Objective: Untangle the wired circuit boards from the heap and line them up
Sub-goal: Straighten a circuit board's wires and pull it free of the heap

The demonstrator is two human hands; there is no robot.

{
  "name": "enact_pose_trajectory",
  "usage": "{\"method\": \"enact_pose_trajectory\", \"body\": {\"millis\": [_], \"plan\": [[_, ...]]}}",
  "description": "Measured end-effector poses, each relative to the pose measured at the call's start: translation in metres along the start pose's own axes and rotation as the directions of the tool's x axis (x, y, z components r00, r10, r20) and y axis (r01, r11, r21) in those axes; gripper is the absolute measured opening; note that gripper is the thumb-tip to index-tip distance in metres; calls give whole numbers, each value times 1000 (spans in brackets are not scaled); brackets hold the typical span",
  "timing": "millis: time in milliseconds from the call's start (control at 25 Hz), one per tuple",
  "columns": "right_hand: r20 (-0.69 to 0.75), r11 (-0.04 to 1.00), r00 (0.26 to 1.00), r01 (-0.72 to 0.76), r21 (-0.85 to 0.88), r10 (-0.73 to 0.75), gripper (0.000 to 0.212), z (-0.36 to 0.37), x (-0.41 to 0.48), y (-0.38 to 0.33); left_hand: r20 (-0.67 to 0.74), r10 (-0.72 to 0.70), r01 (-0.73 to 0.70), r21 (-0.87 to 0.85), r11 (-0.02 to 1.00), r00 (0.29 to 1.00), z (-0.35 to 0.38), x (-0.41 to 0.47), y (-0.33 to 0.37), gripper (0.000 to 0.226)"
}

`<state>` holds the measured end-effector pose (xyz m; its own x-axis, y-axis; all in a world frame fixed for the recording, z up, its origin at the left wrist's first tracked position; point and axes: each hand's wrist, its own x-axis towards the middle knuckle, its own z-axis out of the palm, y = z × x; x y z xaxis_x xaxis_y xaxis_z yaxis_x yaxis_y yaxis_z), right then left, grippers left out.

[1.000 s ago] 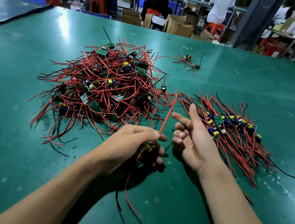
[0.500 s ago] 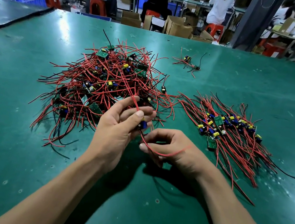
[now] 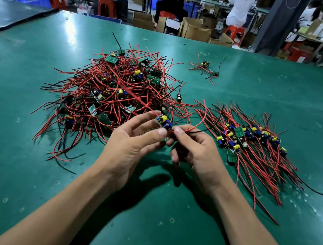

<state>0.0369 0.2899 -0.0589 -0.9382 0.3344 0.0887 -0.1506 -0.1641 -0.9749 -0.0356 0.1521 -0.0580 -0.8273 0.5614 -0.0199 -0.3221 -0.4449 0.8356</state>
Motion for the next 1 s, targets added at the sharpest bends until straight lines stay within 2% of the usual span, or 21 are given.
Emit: {"method": "enact_pose_trajectory", "body": {"millis": [160,320,640,720,920,1000], "plan": [[102,997,992,-64,-41,68,9,-13,-2,-9,30,-202,198,89,976,979,3,-4,5,14],[182,985,973,-123,-122,144,10,-16,-5,-12,78,-372,361,127,924,925,5,-8,9,37],[88,982,980,-172,-82,179,10,-18,-3,-10,177,-385,372,103,923,906,-2,-9,3,17],[82,977,975,-198,-79,205,13,-17,-2,-8,194,-399,388,94,917,896,-2,-9,2,19],[114,974,972,-194,-117,207,20,-17,-5,-8,132,-384,354,202,913,914,-1,-8,0,24],[85,972,973,-207,-106,217,21,-18,-3,-7,139,-374,341,218,915,917,-1,-8,1,20]]}}
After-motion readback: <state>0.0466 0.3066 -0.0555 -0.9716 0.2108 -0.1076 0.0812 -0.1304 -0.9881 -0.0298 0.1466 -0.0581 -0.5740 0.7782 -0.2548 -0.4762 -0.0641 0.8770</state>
